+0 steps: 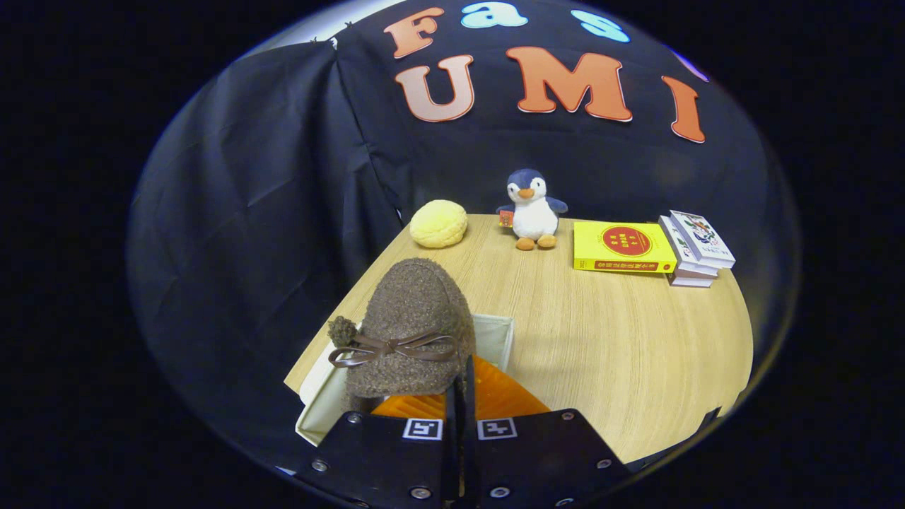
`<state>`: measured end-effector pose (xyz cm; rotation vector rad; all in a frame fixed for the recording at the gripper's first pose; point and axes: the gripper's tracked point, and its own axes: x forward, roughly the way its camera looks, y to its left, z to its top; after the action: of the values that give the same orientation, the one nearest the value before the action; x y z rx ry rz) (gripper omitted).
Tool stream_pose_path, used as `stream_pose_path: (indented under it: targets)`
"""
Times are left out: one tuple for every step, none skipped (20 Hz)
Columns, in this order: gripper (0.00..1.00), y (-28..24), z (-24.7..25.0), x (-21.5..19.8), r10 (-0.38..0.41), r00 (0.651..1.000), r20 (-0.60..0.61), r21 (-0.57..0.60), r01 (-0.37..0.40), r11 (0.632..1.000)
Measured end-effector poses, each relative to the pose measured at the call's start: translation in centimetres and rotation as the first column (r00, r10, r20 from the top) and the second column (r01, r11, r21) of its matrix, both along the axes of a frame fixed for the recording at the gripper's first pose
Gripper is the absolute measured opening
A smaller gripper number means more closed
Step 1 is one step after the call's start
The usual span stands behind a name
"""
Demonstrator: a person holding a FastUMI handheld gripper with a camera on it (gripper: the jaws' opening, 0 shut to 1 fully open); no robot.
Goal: Open the storage box then place both shoes into the box .Put the left shoe in first, then the right shoe, with the right side of both shoes facing outward in a uniform manner.
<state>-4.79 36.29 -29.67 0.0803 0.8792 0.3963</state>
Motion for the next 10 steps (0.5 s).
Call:
stream_pose_path:
  targets:
    - [0.04, 0.5, -0.7, 0.0, -0.004, 1.000, -0.010, -0.006, 0.004, 1.000]
    - [0.04, 0.8, -1.6, 0.0, -0.010, 1.000, -0.026, -0.014, 0.010, 1.000]
    - [0.04, 1.1, -2.4, -0.3, -0.017, 0.999, -0.040, -0.024, 0.016, 1.000]
    - [0.04, 1.3, -3.2, -0.6, -0.019, 0.998, -0.059, -0.036, 0.017, 0.999]
    - [0.04, 1.4, -3.9, -0.7, -0.022, 0.997, -0.071, -0.050, 0.018, 0.999]
    - [0.04, 1.5, -4.7, -1.0, -0.026, 0.996, -0.082, -0.070, 0.020, 0.997]
    - [0.04, 1.3, -5.4, -1.4, -0.030, 0.995, -0.099, -0.088, 0.021, 0.996]
    - [0.04, 1.2, -5.9, -2.0, -0.038, 0.993, -0.115, -0.097, 0.027, 0.995]
    - [0.04, 1.3, -6.1, -2.2, -0.039, 0.991, -0.125, -0.096, 0.027, 0.995]
    - [0.06, 1.3, -6.3, -2.5, -0.036, 0.990, -0.138, -0.089, 0.024, 0.996]
